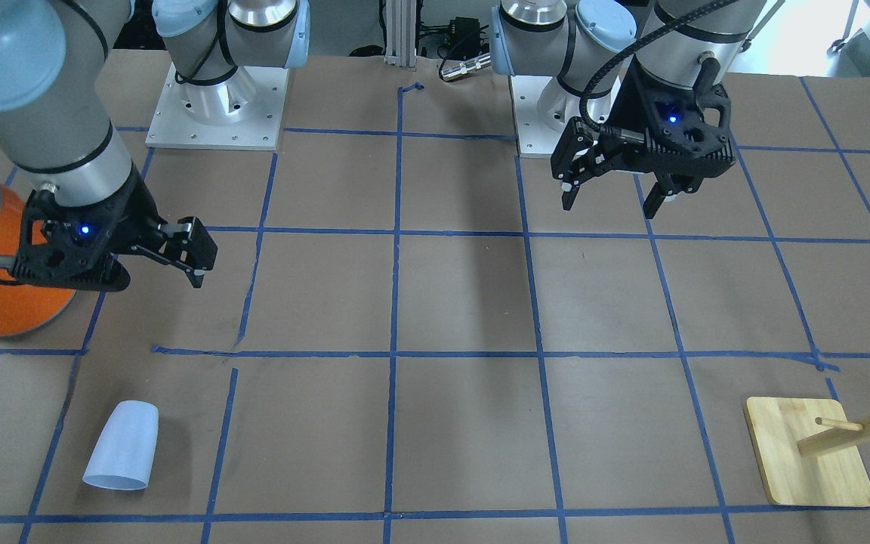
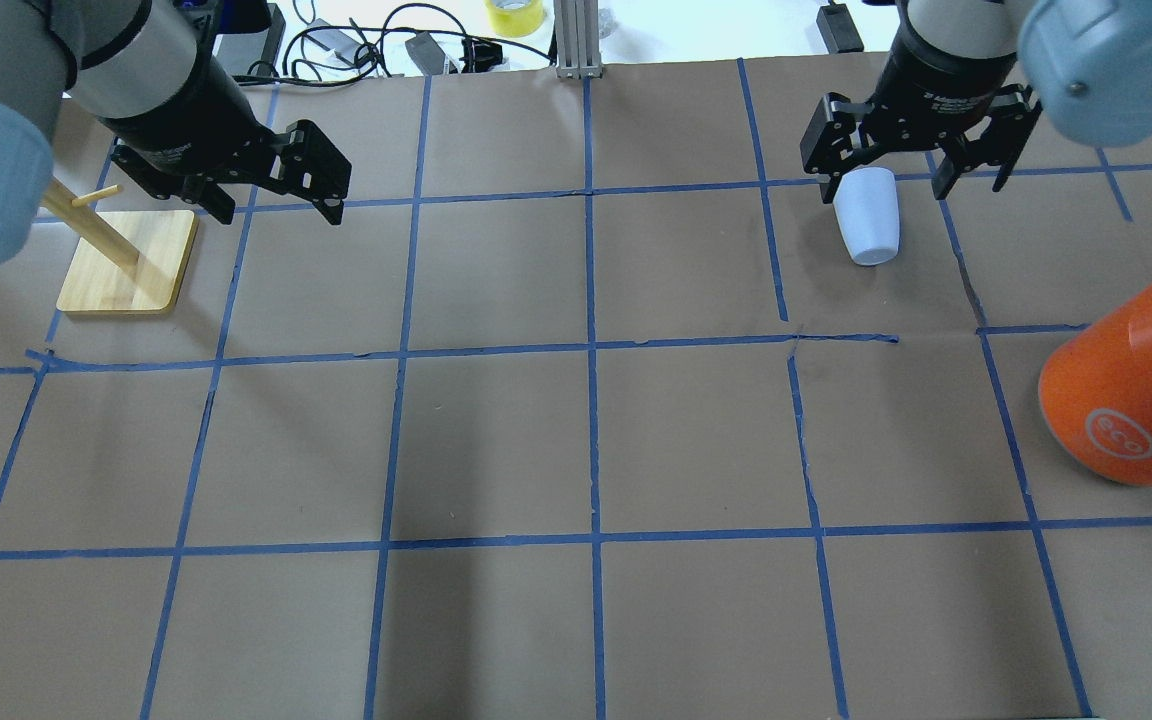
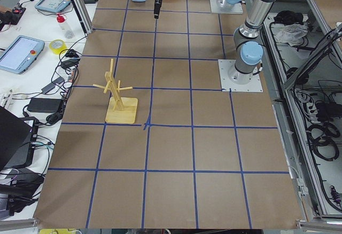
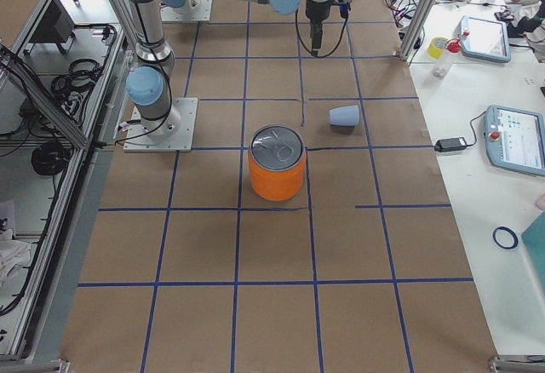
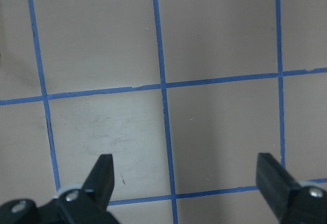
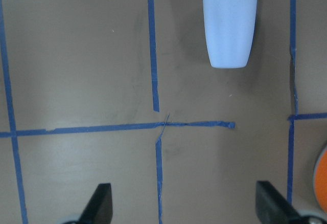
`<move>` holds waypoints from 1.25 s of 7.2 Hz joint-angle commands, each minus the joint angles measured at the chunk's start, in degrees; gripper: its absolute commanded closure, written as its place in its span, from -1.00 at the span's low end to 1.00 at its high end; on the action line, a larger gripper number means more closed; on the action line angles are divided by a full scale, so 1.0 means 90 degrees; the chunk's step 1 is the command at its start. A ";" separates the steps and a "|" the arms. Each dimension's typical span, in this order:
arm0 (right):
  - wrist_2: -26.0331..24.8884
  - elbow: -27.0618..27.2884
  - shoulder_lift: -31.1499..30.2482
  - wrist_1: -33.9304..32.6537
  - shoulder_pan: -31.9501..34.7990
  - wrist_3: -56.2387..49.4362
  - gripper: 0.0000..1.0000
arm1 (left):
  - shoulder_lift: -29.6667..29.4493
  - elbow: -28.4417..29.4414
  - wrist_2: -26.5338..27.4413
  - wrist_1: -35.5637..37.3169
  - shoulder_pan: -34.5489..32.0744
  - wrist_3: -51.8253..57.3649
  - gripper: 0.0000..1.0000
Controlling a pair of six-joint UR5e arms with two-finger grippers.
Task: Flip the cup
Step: 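Lower the right gripper over the pale blue cup and grasp it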
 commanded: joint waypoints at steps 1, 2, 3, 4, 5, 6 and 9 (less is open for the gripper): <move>0.0016 0.0006 0.0791 -0.0986 -0.0613 -0.0557 -1.00 | 0.0000 0.0000 -0.0007 0.0004 0.0029 0.0000 -1.00; 0.0055 0.0006 0.1220 -0.1232 -0.0820 -0.0669 -1.00 | -0.0010 0.0000 -0.0007 0.0004 0.0049 0.0000 -1.00; 0.0075 0.0006 0.1485 -0.1960 -0.0831 -0.0631 -1.00 | 0.0000 0.0000 -0.0007 0.0004 0.0049 0.0000 -1.00; 0.0085 0.0006 0.1807 -0.2219 -0.0832 -0.0737 -1.00 | 0.0000 0.0000 -0.0007 0.0004 0.0049 0.0000 -1.00; 0.0066 0.0006 0.2033 -0.2579 -0.0832 -0.0719 -1.00 | 0.0000 0.0000 -0.0007 0.0004 0.0049 0.0000 -1.00; 0.0046 0.0006 0.2219 -0.2863 -0.0832 -0.0738 -1.00 | 0.0000 0.0000 -0.0007 0.0004 0.0049 0.0000 -1.00; 0.0095 0.0006 0.2726 -0.3333 -0.0832 -0.0718 -1.00 | 0.0000 0.0000 -0.0007 0.0004 0.0049 0.0000 -1.00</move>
